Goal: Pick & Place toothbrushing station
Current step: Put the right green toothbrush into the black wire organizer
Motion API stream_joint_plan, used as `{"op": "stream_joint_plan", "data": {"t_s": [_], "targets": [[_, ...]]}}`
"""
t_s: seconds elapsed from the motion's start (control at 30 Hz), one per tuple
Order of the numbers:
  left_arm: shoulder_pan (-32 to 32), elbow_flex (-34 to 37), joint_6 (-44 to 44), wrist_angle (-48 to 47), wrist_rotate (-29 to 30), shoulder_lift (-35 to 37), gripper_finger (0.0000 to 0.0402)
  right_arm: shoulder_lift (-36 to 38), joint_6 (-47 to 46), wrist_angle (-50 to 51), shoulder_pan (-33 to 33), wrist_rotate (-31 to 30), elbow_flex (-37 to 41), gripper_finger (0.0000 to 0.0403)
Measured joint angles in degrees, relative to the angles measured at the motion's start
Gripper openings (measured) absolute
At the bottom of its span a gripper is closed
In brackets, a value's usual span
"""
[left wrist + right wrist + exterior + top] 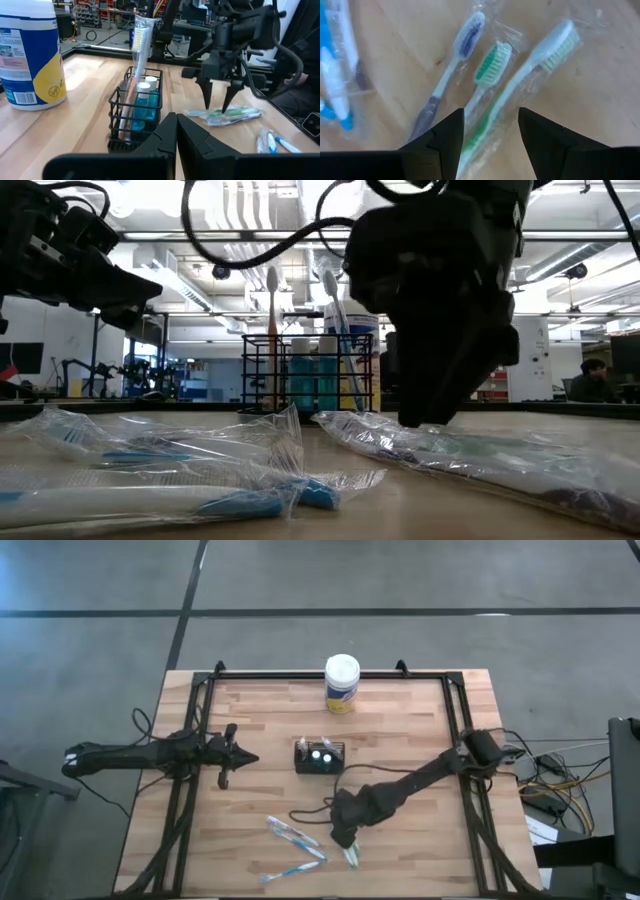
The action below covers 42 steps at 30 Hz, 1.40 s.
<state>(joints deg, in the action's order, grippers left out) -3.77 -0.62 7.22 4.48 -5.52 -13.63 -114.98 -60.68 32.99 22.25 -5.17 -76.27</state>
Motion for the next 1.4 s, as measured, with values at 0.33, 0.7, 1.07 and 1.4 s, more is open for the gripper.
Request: {"op": "stream_joint_plan", "data": {"t_s": [0.33,0.7,1.07,1.4], "targets": [[0.00,-0.02,0.09,0.56,0.00,0.00,0.0012,-3.64,4.74,6.13,-0.10,-0.34,-3.53,0.0173],[0.00,0.00,0.36,-0.15,0.00,-0.02,0.0012,-1.21,10.94,9.71,-0.12,0.22,-5.78,0.0086],[0.00,0.00,0.48,-0.36,-0.45,-0.02,0.0012,-0.72,13.09,10.41,0.01,-0.48,-5.75,0.0071],[0.00,0.00,0.57,-0.49,-1.04,-0.02,0.0012,-0.29,11.31,8.78,0.05,-1.27,-5.73,0.0136]]}}
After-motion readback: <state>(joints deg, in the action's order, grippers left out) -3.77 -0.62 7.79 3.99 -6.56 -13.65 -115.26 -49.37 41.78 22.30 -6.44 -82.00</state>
